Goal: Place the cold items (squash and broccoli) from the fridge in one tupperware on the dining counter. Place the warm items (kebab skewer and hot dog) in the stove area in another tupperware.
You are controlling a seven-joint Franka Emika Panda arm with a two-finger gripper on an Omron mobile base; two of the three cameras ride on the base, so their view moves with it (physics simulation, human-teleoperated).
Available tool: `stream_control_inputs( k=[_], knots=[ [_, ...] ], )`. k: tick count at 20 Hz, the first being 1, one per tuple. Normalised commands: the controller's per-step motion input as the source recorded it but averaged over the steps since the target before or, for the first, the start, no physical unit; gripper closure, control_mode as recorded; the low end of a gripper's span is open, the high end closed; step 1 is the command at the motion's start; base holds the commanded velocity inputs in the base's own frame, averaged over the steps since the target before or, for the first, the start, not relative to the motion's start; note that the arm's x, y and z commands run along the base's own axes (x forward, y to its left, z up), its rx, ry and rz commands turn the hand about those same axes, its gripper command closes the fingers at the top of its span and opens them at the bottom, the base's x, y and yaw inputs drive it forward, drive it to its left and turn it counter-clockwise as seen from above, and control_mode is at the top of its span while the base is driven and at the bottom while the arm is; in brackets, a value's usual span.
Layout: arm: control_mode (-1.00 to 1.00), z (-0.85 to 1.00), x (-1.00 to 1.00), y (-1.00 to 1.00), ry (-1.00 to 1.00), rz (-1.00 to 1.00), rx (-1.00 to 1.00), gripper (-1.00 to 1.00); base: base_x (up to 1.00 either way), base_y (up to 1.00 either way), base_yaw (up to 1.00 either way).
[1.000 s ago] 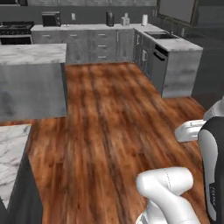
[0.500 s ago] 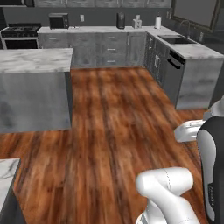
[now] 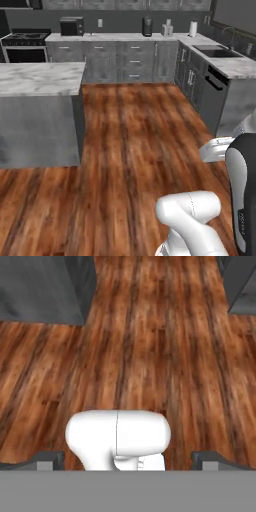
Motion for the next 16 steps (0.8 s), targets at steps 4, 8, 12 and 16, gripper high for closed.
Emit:
stream_control_inputs(
  k=[4,8,12,16],
  knots=[
    [1.0,0.0,0.0,0.0,0.0,0.0,0.0,-1.0,1.0,-0.53,0.11],
    [1.0,0.0,0.0,0.0,0.0,0.0,0.0,-1.0,1.0,-0.49,0.09],
    [1.0,0.0,0.0,0.0,0.0,0.0,0.0,-1.0,1.0,-0.53,0.08],
    [1.0,0.0,0.0,0.0,0.0,0.0,0.0,-1.0,1.0,-0.45,0.08]
  ],
)
